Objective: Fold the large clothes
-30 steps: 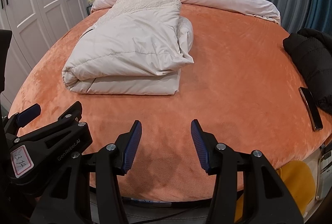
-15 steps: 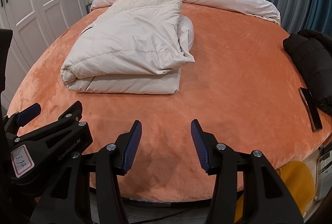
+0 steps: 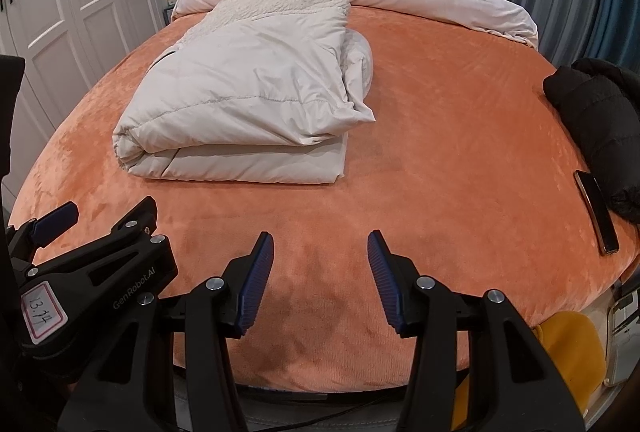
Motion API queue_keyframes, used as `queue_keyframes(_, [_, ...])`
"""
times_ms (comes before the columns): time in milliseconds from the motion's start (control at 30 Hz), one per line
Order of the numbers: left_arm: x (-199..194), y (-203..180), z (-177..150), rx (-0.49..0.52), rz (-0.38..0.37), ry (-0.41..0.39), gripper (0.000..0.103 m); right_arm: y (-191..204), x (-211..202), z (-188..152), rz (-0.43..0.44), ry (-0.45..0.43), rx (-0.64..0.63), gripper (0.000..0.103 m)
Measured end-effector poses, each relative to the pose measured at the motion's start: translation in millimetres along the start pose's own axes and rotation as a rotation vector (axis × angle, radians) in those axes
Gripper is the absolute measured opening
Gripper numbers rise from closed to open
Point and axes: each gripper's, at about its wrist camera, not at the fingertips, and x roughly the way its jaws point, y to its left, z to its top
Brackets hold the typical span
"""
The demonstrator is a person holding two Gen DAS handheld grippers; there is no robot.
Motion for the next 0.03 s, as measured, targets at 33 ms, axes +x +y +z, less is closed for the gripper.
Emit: queue_keyframes(33, [0.0,-0.5,0.1,0.0,0.001,0.0,0.078,-0.1,0.0,-0.2,0.001,0.001,-0.001,0.047])
